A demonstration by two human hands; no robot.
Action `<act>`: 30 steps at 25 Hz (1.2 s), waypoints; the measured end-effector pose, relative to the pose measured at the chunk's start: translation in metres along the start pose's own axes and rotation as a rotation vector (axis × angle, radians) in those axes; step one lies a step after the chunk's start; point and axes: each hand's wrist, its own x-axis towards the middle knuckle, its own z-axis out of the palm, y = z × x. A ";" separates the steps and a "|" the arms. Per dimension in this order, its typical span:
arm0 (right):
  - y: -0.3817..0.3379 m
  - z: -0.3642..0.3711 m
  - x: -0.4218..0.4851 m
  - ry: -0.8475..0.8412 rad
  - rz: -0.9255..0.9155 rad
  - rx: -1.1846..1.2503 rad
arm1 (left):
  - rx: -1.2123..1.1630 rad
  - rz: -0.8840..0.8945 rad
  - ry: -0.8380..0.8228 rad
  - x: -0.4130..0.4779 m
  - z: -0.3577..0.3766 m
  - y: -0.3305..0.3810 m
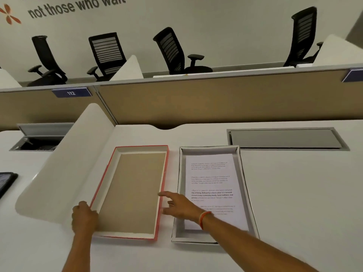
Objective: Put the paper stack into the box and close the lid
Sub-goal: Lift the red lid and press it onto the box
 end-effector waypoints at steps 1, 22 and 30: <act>0.002 0.003 0.000 -0.033 -0.005 -0.056 | 0.006 -0.009 -0.029 0.003 0.002 -0.005; -0.029 -0.009 -0.004 0.173 0.024 -0.172 | -0.243 0.132 -0.176 -0.023 -0.099 0.077; -0.142 -0.038 0.013 0.202 -0.172 0.574 | -0.002 0.355 0.119 -0.112 -0.111 0.146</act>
